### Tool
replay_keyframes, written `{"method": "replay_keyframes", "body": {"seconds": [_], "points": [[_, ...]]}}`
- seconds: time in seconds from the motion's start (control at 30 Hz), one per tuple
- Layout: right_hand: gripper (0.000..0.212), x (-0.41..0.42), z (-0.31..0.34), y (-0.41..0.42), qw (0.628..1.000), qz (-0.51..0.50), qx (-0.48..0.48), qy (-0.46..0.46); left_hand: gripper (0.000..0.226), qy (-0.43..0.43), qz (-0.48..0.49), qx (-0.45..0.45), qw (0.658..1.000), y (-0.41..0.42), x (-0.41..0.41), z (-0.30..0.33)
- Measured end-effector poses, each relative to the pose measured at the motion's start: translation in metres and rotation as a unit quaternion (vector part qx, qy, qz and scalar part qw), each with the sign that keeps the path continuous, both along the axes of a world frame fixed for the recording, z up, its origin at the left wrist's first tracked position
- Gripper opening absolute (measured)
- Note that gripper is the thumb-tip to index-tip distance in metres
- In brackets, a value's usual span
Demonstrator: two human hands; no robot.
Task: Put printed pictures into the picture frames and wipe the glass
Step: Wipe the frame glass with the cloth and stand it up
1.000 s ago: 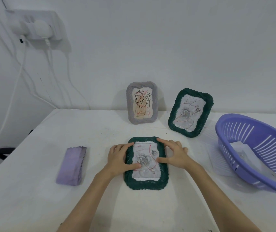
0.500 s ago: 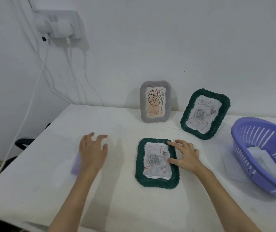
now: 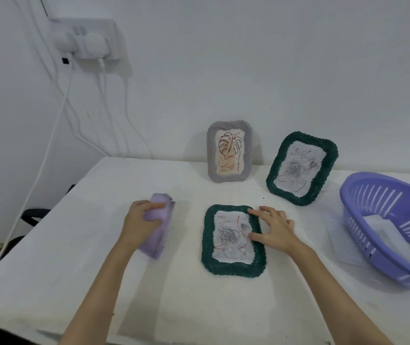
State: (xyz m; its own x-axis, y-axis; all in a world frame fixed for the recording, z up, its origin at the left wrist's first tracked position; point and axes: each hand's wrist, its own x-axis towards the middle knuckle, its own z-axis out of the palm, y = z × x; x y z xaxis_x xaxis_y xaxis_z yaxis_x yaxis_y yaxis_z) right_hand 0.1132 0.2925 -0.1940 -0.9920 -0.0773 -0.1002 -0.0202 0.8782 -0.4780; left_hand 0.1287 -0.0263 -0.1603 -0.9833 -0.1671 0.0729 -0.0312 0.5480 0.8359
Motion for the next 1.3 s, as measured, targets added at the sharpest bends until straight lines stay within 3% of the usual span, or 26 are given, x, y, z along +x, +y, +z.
{"method": "replay_keyframes", "body": {"seconds": [0.1,0.17,0.23,0.33,0.43,0.53,0.6,0.67,0.73,0.83,0.93,1.3], "points": [[0.076,0.011,0.017,-0.012,0.997,-0.006,-0.069,0.042,0.047,-0.026,-0.093,0.212,0.972,0.044,0.007,0.015],[0.07,0.022,0.032,-0.023,0.975,0.018,-0.217,0.036,0.049,-0.053,-0.142,0.314,0.937,0.072,0.009,0.019],[0.066,0.032,0.042,-0.032,0.934,0.041,-0.355,0.024,0.047,-0.073,-0.171,0.365,0.912,0.095,0.01,0.02],[0.057,0.036,0.045,-0.035,0.913,0.041,-0.403,0.053,0.043,-0.093,-0.196,0.391,0.895,0.115,0.011,0.013],[0.049,0.037,0.035,-0.029,0.937,0.007,-0.347,0.047,0.04,-0.071,-0.203,0.321,0.922,0.113,0.008,0.002],[0.048,0.032,0.018,-0.023,0.988,-0.011,-0.151,0.024,0.034,-0.032,-0.162,0.169,0.972,0.1,0.002,-0.013],[0.047,0.031,0.013,-0.024,0.999,-0.008,-0.038,0.002,0.034,-0.024,-0.146,0.104,0.984,0.091,-0.001,-0.025],[0.048,0.032,0.016,-0.029,0.996,-0.04,0.066,0.047,0.048,-0.033,-0.162,0.038,0.986,0.083,-0.001,-0.034],[0.056,0.033,0.014,-0.038,0.972,-0.089,0.157,0.154,0.08,-0.066,-0.191,-0.046,0.978,0.079,0.0,-0.039],[0.059,0.036,-0.001,-0.059,0.939,-0.095,0.207,0.257,0.122,-0.099,-0.238,-0.158,0.953,0.078,0.004,-0.041],[0.044,0.035,-0.014,-0.067,0.927,-0.1,0.243,0.266,0.138,-0.111,-0.275,-0.192,0.935,0.077,0.006,-0.041],[0.041,0.003,-0.023,-0.069,0.94,-0.073,0.241,0.23,0.144,-0.093,-0.287,-0.215,0.929,0.072,0.003,-0.046]]}}
